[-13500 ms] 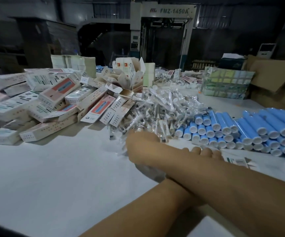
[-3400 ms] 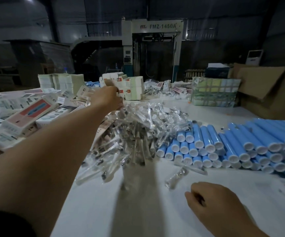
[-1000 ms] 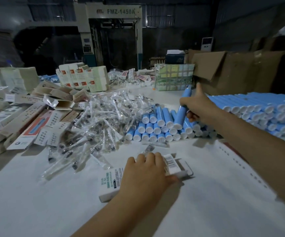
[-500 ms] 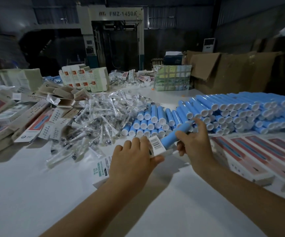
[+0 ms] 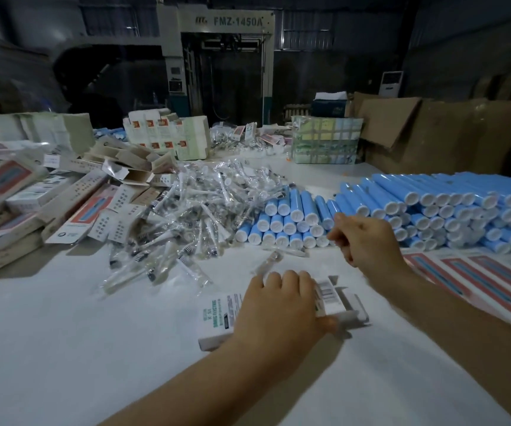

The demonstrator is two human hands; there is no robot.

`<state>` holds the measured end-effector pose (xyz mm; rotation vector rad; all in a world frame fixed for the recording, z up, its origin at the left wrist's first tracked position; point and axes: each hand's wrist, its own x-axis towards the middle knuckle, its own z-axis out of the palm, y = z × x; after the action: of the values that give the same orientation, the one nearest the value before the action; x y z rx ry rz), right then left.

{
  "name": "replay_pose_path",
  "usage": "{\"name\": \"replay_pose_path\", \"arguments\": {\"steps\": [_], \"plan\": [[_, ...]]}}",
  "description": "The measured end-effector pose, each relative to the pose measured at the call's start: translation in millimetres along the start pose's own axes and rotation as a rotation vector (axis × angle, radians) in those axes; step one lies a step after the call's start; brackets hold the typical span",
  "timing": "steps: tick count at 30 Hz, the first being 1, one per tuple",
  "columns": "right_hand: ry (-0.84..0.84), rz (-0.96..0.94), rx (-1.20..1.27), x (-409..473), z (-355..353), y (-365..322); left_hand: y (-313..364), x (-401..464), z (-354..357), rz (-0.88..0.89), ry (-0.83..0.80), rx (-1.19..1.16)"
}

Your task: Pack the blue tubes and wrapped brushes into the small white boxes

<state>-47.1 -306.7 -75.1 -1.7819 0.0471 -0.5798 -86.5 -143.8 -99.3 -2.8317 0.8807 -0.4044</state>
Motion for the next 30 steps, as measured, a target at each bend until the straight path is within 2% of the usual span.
{"name": "replay_pose_path", "arguments": {"steps": [2,5,7,10,13,17,20,24,30], "plan": [[-0.218,-0.124,-0.238,10.7,13.7,-8.2,1.9,-1.4,2.6,0.019,-0.003,-0.010],[-0.563,-0.340,-0.721,26.2,40.7,-17.4,0.9,-6.8,-6.2,-0.005,0.044,0.041],[-0.778,-0.428,-0.988,35.1,61.4,-18.7,-0.2,-5.1,-2.6,0.047,-0.003,-0.034],[-0.952,-0.500,-1.305,42.0,86.6,-14.5,-1.8,-1.3,1.6,0.084,0.019,-0.085],[-0.925,-0.536,-1.453,39.4,98.7,-13.6,-3.4,-0.8,-0.1,0.089,0.005,-0.105],[-0.877,-0.635,-1.429,32.5,91.2,-17.3,-6.7,-0.1,-0.2,0.091,-0.006,-0.098],[-0.713,-0.621,-1.273,27.1,68.8,-19.5,-6.7,0.6,4.6,0.071,0.022,-0.117],[-0.437,-0.622,-1.330,12.4,23.5,-15.3,-9.6,2.3,8.8,0.033,0.011,-0.094],[-0.222,-0.366,-0.753,-28.6,-35.2,9.9,-25.9,5.2,7.8,-0.039,0.065,-0.029]]}}
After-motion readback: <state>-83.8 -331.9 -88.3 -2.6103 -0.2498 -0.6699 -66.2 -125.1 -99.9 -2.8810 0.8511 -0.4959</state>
